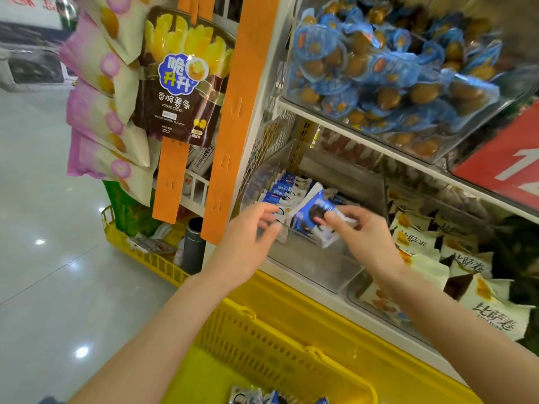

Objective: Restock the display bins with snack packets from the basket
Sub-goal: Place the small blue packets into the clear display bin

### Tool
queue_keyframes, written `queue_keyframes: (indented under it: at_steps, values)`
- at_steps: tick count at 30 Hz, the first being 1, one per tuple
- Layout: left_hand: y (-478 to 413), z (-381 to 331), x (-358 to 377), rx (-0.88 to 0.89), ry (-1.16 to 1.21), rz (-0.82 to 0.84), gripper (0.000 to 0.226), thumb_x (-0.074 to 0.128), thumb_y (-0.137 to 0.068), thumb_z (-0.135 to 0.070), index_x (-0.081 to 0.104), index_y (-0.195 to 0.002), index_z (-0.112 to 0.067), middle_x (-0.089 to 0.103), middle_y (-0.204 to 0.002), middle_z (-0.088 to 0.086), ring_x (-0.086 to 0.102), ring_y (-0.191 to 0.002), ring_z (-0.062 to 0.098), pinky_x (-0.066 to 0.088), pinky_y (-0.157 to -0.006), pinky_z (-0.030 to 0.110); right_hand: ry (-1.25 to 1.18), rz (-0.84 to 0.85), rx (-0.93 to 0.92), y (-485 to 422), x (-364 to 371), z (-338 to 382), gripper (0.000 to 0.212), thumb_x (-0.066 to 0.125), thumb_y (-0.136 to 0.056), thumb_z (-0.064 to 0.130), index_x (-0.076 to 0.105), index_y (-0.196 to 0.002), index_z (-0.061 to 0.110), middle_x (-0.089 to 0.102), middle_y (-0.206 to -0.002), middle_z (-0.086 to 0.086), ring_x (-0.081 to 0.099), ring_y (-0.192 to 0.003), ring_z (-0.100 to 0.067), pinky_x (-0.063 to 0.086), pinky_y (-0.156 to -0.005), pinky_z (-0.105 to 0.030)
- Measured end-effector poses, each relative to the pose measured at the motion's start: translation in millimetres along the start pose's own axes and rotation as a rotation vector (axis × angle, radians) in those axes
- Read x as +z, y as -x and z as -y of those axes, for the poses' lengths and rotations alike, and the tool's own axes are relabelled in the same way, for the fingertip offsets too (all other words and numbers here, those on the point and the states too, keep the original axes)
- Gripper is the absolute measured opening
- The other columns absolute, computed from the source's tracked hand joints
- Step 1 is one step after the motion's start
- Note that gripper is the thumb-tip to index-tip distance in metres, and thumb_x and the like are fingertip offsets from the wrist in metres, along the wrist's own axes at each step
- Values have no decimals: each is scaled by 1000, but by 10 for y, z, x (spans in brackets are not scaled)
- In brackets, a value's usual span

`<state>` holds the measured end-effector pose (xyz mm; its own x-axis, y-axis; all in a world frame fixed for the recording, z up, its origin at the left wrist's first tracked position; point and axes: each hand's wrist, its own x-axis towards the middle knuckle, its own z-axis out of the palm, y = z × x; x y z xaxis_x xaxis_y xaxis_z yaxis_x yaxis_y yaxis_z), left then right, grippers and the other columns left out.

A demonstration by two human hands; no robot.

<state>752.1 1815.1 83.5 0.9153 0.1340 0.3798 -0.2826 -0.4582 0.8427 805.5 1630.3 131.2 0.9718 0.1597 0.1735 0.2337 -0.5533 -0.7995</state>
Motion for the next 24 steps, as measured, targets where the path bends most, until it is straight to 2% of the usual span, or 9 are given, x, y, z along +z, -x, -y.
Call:
queue_keyframes:
  at_steps: [2,4,7,11,14,16,18,21,24]
  values:
    - [-151,76,-30,38,-127,-31,32,47,-96,-24,49,-127,-22,54,-121,-8,49,-108,1,35,-90,12,91,-85,17,-231,25,-8,26,60,-88,37,65,-108,20,69,-88,1,62,-69,-13,47,-59,-24]
    - [-274,161,-6,78,-276,-8,31,44,-97,-25,49,-127,-20,54,-124,-5,47,-114,8,35,-94,21,202,-38,32,-453,116,-29,26,62,-88,34,66,-108,18,67,-100,2,59,-83,-10,43,-72,-23]
    - [-360,307,73,164,-464,30,27,44,-97,-28,56,-119,-19,59,-117,-3,48,-109,13,31,-95,26,333,181,8,-692,307,-58,29,66,-86,32,65,-109,16,62,-100,4,56,-94,-8,42,-80,-22]
    - [-390,433,101,261,-529,-5,23,46,-96,-31,62,-106,-20,62,-105,-5,48,-101,13,25,-90,23,357,490,23,-867,505,20,25,69,-83,32,66,-103,17,65,-93,3,62,-81,-9,52,-67,-18]
    - [-399,452,84,255,-480,-32,20,51,-93,-33,61,-103,-20,61,-102,-6,48,-100,12,24,-87,20,335,654,39,-919,638,49,21,61,-90,21,68,-102,5,67,-100,-19,66,-91,-29,57,-80,-28]
    - [-403,460,74,256,-467,-33,19,52,-92,-34,60,-101,-19,59,-100,-6,48,-99,11,24,-87,20,266,717,60,-916,700,23,25,52,-95,15,65,-105,-4,63,-109,-26,65,-100,-29,55,-89,-33]
    - [-401,465,73,258,-460,-29,20,51,-93,-34,60,-101,-18,59,-100,-6,49,-99,12,26,-90,21,163,751,122,-894,727,-4,28,46,-99,19,65,-104,-1,63,-106,-25,64,-98,-24,52,-94,-35]
    - [-391,465,87,262,-469,-32,20,51,-93,-34,60,-102,-18,59,-100,-6,49,-98,11,26,-90,21,55,705,194,-809,698,-6,39,34,-101,32,62,-114,8,62,-118,-17,62,-106,-22,53,-91,-32]
    - [-373,443,95,247,-482,-38,17,51,-93,-30,60,-102,-18,59,-101,-5,48,-98,11,25,-88,19,108,552,70,-593,641,-1,44,27,-101,38,61,-115,14,63,-118,-8,61,-103,-16,50,-95,-33]
